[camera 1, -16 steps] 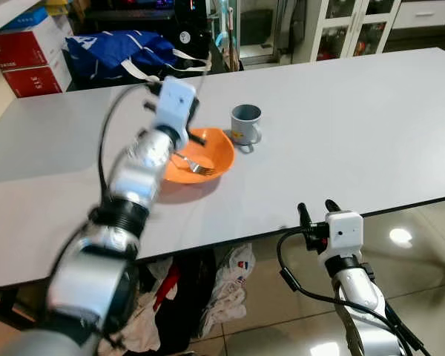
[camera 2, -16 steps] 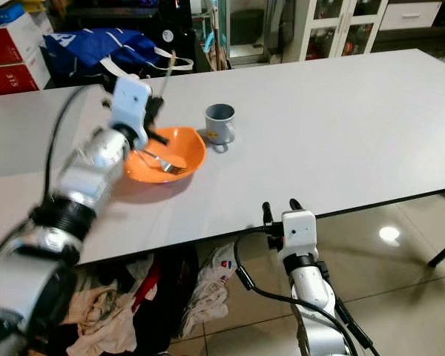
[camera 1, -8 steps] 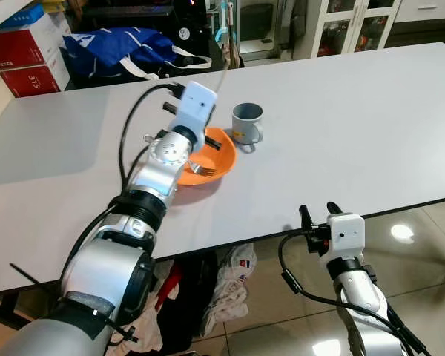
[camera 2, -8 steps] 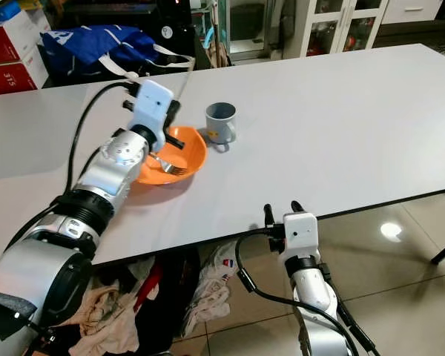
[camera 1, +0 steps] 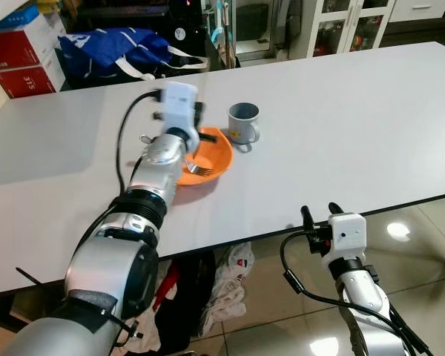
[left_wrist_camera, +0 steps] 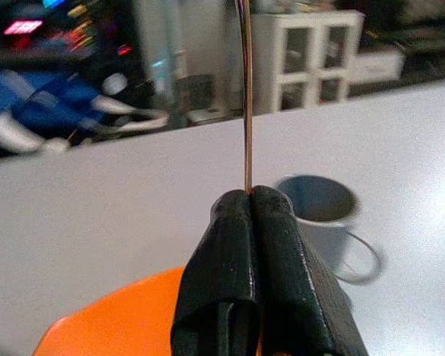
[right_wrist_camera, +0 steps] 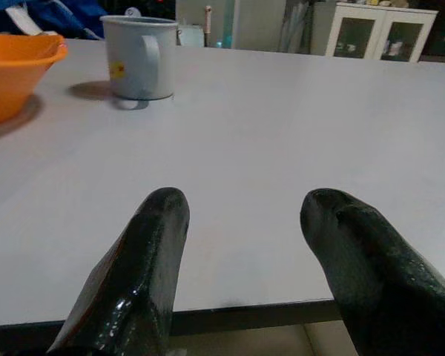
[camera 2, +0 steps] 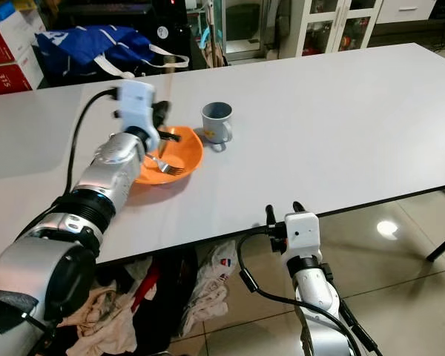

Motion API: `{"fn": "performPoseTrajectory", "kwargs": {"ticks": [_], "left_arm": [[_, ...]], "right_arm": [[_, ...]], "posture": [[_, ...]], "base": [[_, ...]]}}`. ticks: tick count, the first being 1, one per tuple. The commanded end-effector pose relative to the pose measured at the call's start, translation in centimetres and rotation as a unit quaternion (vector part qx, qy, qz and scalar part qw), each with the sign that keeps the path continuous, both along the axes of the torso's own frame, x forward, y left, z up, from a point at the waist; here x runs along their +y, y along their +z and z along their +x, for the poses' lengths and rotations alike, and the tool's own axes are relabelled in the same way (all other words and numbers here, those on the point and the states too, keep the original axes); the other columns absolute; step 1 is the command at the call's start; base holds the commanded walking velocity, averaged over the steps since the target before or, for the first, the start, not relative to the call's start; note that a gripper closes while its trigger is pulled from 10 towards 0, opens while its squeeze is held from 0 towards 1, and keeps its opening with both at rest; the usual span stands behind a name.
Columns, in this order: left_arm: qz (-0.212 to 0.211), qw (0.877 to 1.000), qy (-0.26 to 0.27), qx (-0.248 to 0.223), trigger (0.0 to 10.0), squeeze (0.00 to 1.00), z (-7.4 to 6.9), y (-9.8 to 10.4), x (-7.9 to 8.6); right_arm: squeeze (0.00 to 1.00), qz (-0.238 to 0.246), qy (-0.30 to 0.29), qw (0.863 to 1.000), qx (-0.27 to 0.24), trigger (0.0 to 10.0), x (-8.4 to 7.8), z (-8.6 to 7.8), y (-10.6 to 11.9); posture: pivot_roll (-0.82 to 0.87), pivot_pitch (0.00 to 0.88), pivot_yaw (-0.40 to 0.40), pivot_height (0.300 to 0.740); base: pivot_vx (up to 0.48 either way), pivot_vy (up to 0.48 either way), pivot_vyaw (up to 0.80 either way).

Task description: Setting the table

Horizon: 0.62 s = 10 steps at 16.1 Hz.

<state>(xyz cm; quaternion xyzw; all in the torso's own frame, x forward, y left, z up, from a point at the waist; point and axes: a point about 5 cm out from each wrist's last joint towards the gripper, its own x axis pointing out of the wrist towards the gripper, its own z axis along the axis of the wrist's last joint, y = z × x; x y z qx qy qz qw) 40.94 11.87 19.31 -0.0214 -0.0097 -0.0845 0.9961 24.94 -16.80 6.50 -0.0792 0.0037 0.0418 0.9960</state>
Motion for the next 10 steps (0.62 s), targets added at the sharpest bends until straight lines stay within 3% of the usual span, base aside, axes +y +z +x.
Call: {"fn": "performPoseTrajectory", "kwargs": {"ticks": [1, 4, 7, 10], "left_arm": [[-0.054, 0.998, 0.034, 0.0, 0.0, 0.0, 0.3, 0.5, 0.7], [-0.112, 0.992, 0.06, 0.006, 0.0, 0.0, 0.1, 0.0, 0.6], [-0.226, 0.97, 0.077, 0.031, 0.0, 0.0, 0.3, 0.2, -0.9], [-0.26, 0.959, 0.102, 0.042, 0.0, 0.0, 0.1, 0.0, -2.5]], "right_arm": [[0.0, -0.003, 0.012, 1.0, -0.002, 10.0, 0.2, 0.1, 0.4], [0.0, -0.012, 0.016, 1.0, 0.001, 10.0, -0.4, -0.3, 0.5], [0.0, -0.025, 0.021, 0.999, 0.008, 10.0, -0.9, -0.8, 0.5], [0.0, -0.031, 0.029, 0.999, 0.012, 10.0, -1.1, -1.2, 0.7]], "posture": [[-0.11, 0.0, 0.074, 0.74], [-0.13, 0.0, 0.061, 0.74], [-0.16, 0.0, 0.043, 0.74], [-0.18, 0.0, 0.03, 0.74]], "base": [[0.0, 0.0, 0.0], [0.0, 0.0, 0.0], [0.0, 0.0, 0.0], [0.0, 0.0, 0.0]]}}
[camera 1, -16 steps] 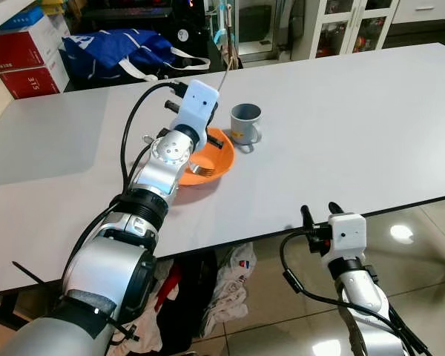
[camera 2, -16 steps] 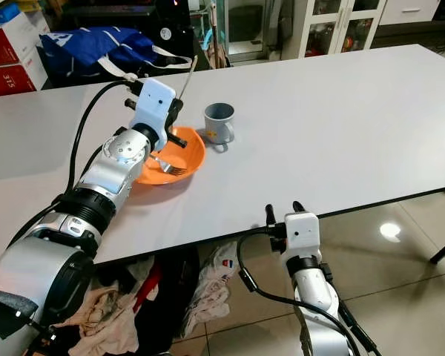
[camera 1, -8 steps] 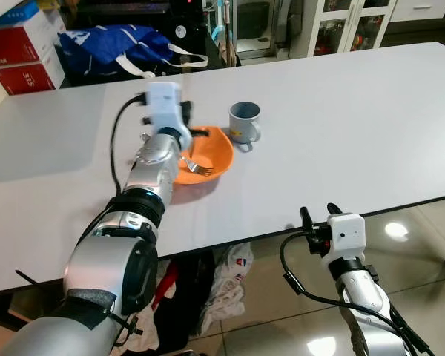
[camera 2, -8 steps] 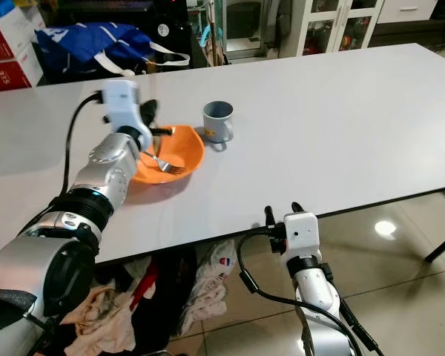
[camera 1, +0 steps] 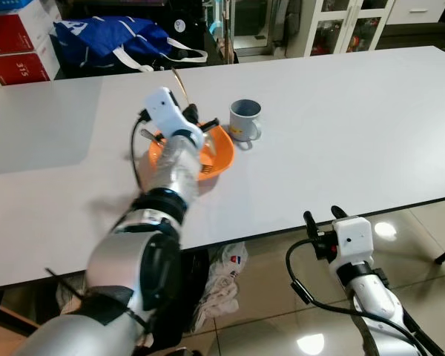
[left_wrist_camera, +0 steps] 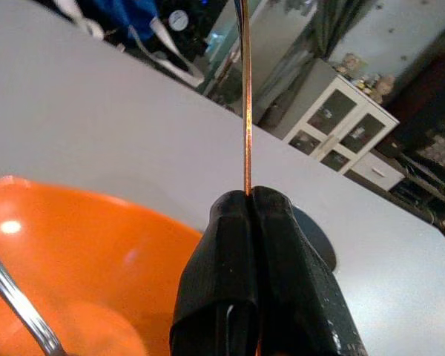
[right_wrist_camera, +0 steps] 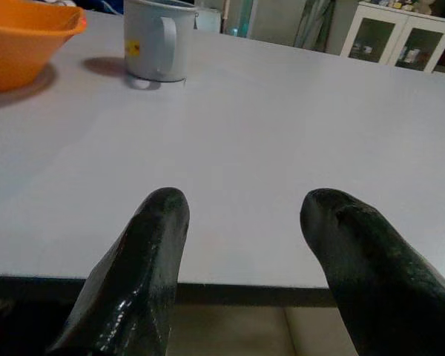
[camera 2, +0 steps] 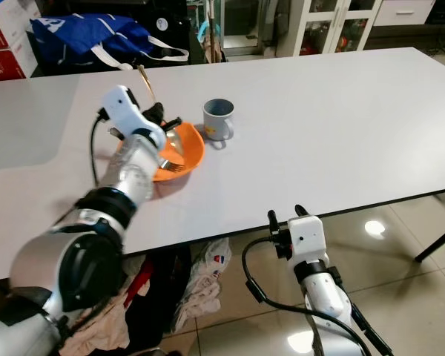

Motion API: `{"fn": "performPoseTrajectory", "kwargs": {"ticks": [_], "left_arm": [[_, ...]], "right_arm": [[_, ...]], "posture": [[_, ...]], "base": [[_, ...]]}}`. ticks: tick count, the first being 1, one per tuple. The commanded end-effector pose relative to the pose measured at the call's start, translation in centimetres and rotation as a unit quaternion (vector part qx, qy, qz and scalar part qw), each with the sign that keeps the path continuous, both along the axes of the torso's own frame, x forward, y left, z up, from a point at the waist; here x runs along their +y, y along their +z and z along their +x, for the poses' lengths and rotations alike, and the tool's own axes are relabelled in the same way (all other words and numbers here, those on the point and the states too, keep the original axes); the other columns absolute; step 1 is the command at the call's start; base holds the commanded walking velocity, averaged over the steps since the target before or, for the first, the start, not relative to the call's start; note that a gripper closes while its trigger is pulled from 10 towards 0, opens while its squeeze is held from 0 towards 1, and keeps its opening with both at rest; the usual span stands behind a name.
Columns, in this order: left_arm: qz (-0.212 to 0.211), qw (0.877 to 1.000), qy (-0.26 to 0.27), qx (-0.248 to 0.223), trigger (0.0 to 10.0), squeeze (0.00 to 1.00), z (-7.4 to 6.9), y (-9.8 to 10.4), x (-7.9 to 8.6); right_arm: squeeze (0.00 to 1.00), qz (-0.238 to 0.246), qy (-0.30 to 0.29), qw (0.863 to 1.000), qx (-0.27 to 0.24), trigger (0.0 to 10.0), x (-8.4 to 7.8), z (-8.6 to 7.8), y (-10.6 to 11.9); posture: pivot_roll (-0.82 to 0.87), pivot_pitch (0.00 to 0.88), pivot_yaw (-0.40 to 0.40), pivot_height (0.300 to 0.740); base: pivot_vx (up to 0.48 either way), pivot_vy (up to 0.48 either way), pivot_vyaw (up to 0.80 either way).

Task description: Setting the table

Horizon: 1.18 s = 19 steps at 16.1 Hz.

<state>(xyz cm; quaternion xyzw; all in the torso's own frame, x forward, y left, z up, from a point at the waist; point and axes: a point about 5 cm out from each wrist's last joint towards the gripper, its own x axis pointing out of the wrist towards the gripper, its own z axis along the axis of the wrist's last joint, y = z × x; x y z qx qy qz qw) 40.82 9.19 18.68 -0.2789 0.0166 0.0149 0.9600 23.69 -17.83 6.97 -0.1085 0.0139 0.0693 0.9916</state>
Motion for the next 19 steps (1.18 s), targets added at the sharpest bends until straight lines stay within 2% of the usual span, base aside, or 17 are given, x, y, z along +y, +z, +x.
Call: {"fn": "performPoseTrajectory", "kwargs": {"ticks": [1, 3, 7, 11, 13, 14, 16, 17, 19], "left_arm": [[-0.009, 1.0, 0.024, 0.005, 0.0, 0.0, 0.1, 0.3, -0.1], [-0.012, 0.998, 0.057, 0.026, 0.0, 0.0, -0.2, -0.5, 0.2], [-0.008, 0.998, 0.068, 0.004, 0.0, 0.0, -0.2, -0.1, 0.6], [-0.008, 0.998, 0.065, -0.003, 0.0, 0.0, -0.1, -0.1, 0.9], [-0.04, 0.998, 0.053, 0.023, 0.0, 0.0, -0.4, -1.4, 0.7], [-0.035, 0.998, 0.051, 0.03, 0.0, 0.0, -0.5, -1.8, 0.7], [-0.043, 0.997, 0.037, 0.05, 0.0, 0.0, -0.7, -2.9, 0.8], [-0.032, 0.998, 0.032, 0.049, 0.0, 0.0, -0.7, -2.8, 0.8], [-0.037, 0.997, 0.03, 0.054, 0.0, 0.0, -0.6, -2.8, 1.0]], "right_arm": [[0.0, -0.004, 0.005, 1.0, 0.003, 10.0, -0.2, -0.2, 0.3], [0.0, -0.013, 0.016, 1.0, 0.012, 10.0, -0.5, -0.7, 0.4], [0.0, -0.025, 0.03, 0.999, 0.027, 10.0, -0.7, -1.7, 0.5], [0.0, -0.029, 0.038, 0.998, 0.039, 10.0, -0.9, -2.5, 0.5], [0.0, -0.031, 0.038, 0.998, 0.046, 10.0, -1.2, -3.1, 0.4], [0.0, -0.029, 0.035, 0.998, 0.045, 10.0, -1.2, -3.2, 0.5], [0.0, -0.013, 0.029, 0.999, 0.03, 10.0, -1.1, -3.3, 1.2], [0.0, -0.004, 0.038, 0.999, 0.018, 10.0, -0.8, -3.3, 1.8], [0.0, 0.004, 0.042, 0.999, 0.012, 10.0, -0.5, -3.2, 2.4]], "posture": [[-0.19, 0.0, 0.022, 0.74], [-0.21, 0.0, -0.005, 0.74], [-0.21, 0.0, -0.041, 0.74], [-0.23, 0.0, -0.061, 0.74], [-0.24, 0.0, -0.065, 0.74], [-0.24, 0.0, -0.064, 0.74], [-0.25, 0.0, -0.061, 0.74], [-0.24, 0.0, -0.051, 0.74], [-0.24, 0.0, -0.044, 0.74]], "base": [[0.0, 0.0, 0.0], [0.0, 0.0, 0.0], [0.0, 0.0, 0.0], [0.0, 0.0, 0.0], [0.0, 0.0, 0.0], [0.0, 0.0, 0.0], [0.0, 0.0, 0.0], [0.0, 0.0, 0.0], [0.0, 0.0, 0.0]]}}
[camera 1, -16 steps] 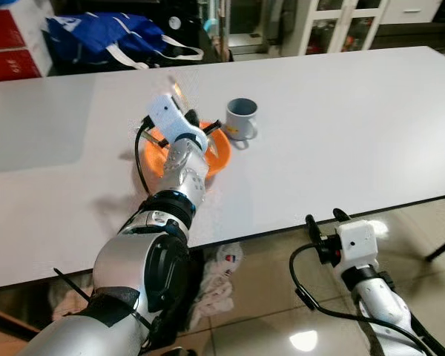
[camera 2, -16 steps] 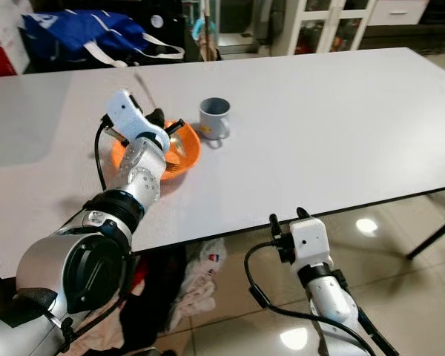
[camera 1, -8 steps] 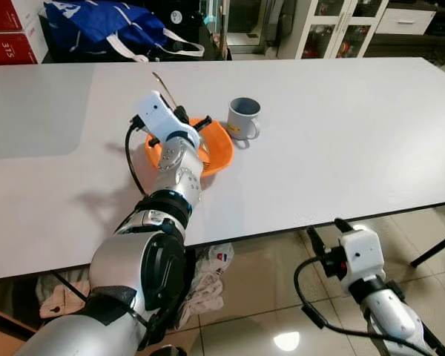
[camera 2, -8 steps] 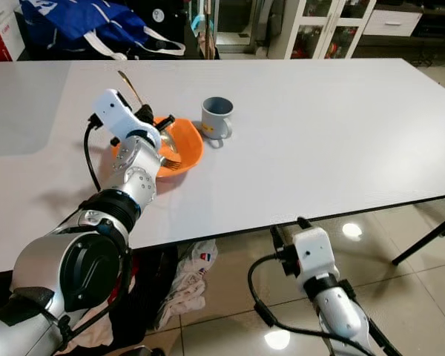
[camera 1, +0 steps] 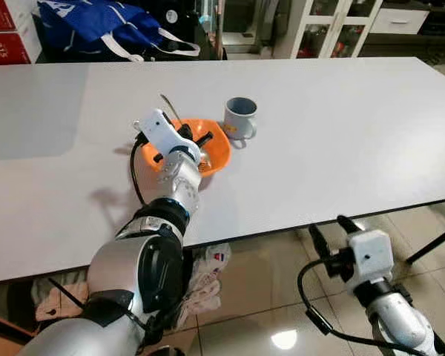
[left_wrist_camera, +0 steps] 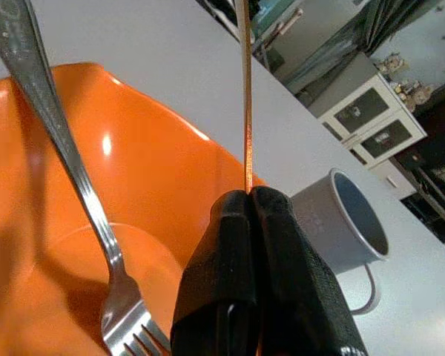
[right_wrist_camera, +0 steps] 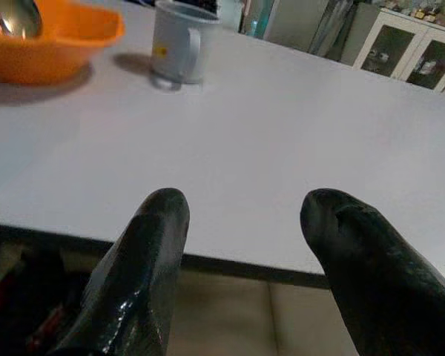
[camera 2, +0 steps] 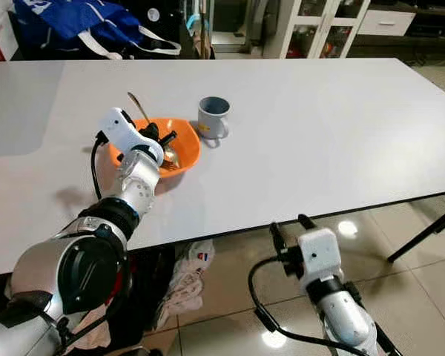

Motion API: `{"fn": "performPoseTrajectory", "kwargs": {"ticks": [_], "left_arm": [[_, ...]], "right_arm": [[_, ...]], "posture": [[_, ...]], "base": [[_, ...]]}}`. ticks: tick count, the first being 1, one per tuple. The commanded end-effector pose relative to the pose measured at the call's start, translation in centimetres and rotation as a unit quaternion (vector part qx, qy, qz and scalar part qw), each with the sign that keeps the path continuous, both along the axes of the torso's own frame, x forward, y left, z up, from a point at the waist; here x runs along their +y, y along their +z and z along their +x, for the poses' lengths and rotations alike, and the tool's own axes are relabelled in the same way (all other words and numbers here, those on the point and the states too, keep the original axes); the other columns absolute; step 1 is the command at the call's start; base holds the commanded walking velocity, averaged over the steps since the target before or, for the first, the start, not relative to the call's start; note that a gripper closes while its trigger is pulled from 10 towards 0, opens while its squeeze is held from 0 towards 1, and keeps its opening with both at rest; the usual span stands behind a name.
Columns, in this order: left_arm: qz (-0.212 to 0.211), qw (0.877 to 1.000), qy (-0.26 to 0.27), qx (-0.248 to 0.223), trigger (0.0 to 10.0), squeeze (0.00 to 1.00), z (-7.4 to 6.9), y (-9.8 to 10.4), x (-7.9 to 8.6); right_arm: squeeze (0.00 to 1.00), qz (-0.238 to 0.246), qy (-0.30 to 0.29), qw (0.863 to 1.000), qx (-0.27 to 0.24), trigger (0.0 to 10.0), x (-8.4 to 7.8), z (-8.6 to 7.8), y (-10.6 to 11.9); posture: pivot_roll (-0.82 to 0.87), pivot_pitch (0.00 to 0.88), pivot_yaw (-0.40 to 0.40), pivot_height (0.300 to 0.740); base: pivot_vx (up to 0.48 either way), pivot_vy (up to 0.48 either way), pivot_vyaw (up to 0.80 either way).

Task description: Setting the table

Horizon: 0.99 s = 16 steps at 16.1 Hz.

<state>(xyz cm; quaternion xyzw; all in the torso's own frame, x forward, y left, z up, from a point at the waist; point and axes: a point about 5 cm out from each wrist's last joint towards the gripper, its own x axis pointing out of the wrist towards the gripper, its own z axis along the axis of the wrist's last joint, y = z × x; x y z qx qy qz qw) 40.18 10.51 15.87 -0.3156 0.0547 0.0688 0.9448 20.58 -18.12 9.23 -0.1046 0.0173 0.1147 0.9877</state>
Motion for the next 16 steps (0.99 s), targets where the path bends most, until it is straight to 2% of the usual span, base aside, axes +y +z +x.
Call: {"fn": "performPoseTrajectory", "kwargs": {"ticks": [1, 3, 5, 10, 11, 12, 16], "left_arm": [[0.0, 1.0, -0.012, 0.004, 0.0, 0.0, 0.1, 0.0, -0.2], [-0.003, 1.0, -0.009, 0.005, 0.0, 0.0, 0.2, 0.2, 0.0], [-0.005, 1.0, -0.003, 0.004, 0.0, 0.0, 0.3, 0.4, 0.4], [-0.002, 1.0, 0.015, 0.004, 0.0, 0.0, 0.5, 1.0, 1.2], [-0.001, 1.0, 0.016, 0.005, 0.4, 0.0, 0.6, 1.0, 1.3], [0.002, 1.0, 0.018, 0.009, 10.0, 0.0, 0.6, 1.0, 1.3], [-0.008, 1.0, 0.015, 0.01, 10.0, 0.0, 0.7, 1.3, 1.0]], "right_arm": [[0.0, 0.015, 0.018, 1.0, -0.003, 10.0, 0.4, 0.1, 0.7], [0.0, 0.036, 0.059, 0.997, -0.019, 10.0, 1.2, 0.4, 2.4], [0.0, 0.032, 0.082, 0.996, -0.017, 10.0, 1.0, 0.3, 3.2], [0.0, 0.031, 0.102, 0.994, 0.004, 10.0, 1.1, -0.4, 3.4], [0.0, 0.034, 0.103, 0.994, 0.005, 10.0, 1.2, -0.4, 3.5], [0.0, 0.035, 0.107, 0.994, 0.004, 10.0, 1.3, -0.5, 3.6], [0.0, 0.035, 0.117, 0.992, 0.005, 10.0, 1.7, -0.9, 3.9]], "posture": [[-0.23, 0.0, -0.043, 0.74], [-0.24, 0.0, -0.043, 0.74], [-0.25, 0.0, -0.049, 0.74], [-0.25, 0.0, -0.05, 0.74], [-0.25, 0.0, -0.049, 0.74], [-0.25, 0.0, -0.048, 0.74], [-0.25, 0.0, -0.048, 0.74]], "base": [[0.0, 0.0, 0.0], [0.0, 0.0, 0.0], [0.0, 0.0, 0.0], [0.0, 0.0, 0.0], [0.0, 0.0, 0.0], [0.0, 0.0, 0.0], [0.0, 0.0, 0.0]]}}
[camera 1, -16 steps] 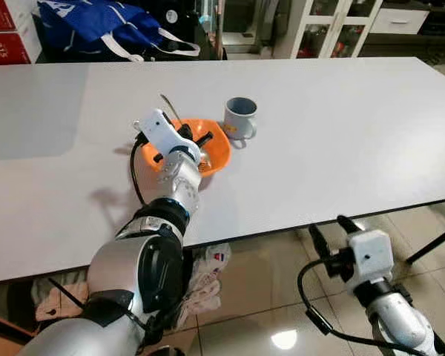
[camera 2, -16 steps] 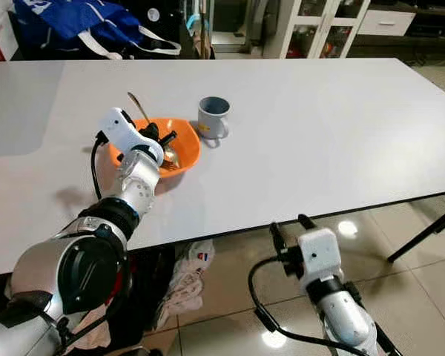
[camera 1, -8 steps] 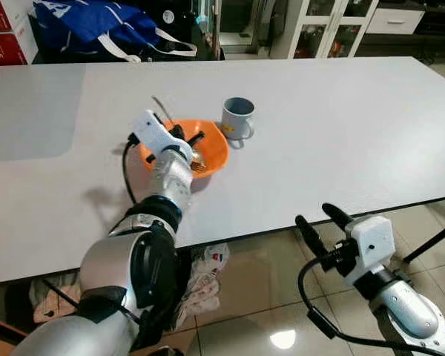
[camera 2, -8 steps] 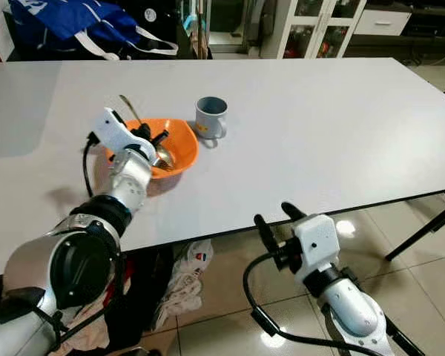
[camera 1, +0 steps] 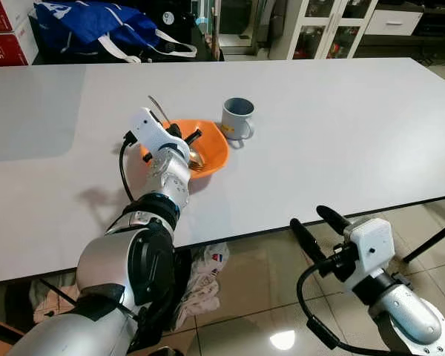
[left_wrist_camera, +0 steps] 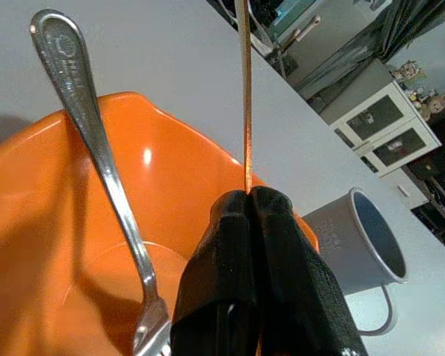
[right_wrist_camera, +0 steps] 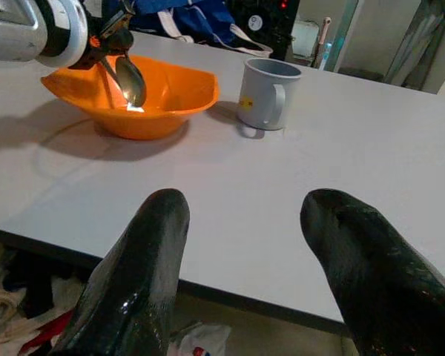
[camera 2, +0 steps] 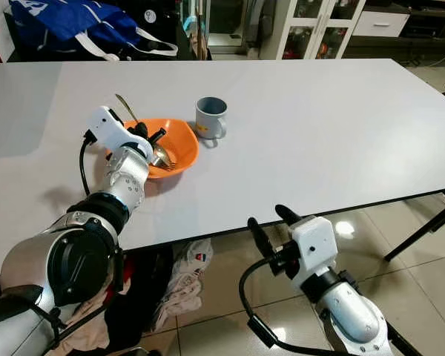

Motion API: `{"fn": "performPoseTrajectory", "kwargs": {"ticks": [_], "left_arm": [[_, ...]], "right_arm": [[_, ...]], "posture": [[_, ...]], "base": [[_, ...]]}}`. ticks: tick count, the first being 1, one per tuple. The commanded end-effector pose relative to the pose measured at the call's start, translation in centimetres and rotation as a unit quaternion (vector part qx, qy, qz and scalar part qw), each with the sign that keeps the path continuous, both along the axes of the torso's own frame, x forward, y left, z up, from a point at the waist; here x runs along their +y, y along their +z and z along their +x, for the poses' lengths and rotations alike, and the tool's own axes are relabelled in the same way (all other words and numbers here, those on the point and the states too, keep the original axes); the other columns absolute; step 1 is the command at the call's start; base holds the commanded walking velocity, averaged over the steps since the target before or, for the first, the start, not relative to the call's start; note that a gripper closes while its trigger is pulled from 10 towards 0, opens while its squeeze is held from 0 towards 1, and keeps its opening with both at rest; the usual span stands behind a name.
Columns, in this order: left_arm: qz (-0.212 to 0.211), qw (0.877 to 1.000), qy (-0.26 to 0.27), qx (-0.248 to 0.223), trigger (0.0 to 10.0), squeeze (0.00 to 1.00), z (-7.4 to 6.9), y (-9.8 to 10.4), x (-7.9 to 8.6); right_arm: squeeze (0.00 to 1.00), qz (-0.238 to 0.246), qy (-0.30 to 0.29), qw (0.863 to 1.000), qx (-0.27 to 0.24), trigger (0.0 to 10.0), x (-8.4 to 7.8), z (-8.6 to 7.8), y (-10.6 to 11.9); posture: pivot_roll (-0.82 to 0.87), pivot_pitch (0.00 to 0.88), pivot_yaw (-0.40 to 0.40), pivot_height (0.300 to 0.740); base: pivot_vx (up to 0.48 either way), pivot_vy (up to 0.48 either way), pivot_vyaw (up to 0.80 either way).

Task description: Setting the table

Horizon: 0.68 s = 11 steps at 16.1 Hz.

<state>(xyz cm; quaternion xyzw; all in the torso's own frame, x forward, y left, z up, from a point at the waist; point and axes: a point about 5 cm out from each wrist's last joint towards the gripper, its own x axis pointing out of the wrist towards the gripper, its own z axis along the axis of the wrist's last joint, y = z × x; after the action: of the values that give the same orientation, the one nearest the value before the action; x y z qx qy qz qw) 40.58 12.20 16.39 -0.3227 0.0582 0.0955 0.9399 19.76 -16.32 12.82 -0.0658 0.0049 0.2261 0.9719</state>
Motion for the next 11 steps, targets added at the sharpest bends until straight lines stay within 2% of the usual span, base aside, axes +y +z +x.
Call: {"fn": "performPoseTrajectory", "kwargs": {"ticks": [1, 3, 6, 11], "left_arm": [[-0.012, 1.0, -0.01, -0.001, 10.0, 0.0, 0.3, 0.9, -0.9], [-0.045, 0.999, -0.007, 0.002, 10.0, 0.0, 0.4, 1.1, -1.2], [-0.034, 0.999, -0.015, -0.01, 10.0, 0.0, 0.6, 2.0, -1.7], [-0.057, 0.998, -0.001, 0.006, 10.0, 0.0, 0.4, 1.3, -1.4]], "right_arm": [[0.0, -0.005, 0.006, 1.0, 0.001, 10.0, -0.1, -0.1, 0.3], [0.0, -0.005, 0.006, 1.0, 0.005, 10.0, -0.1, -0.1, 0.2], [0.0, -0.009, 0.008, 1.0, 0.009, 10.0, -0.1, -0.3, 0.1], [0.0, -0.011, 0.009, 1.0, 0.014, 10.0, -0.2, -0.3, 0.0]], "posture": [[-0.25, 0.0, -0.047, 0.74], [-0.25, 0.0, -0.048, 0.74], [-0.26, 0.0, -0.048, 0.74], [-0.27, 0.0, -0.06, 0.74]], "base": [[0.0, 0.0, 0.0], [0.0, 0.0, 0.0], [0.0, 0.0, 0.0], [0.0, 0.0, 0.0]]}}
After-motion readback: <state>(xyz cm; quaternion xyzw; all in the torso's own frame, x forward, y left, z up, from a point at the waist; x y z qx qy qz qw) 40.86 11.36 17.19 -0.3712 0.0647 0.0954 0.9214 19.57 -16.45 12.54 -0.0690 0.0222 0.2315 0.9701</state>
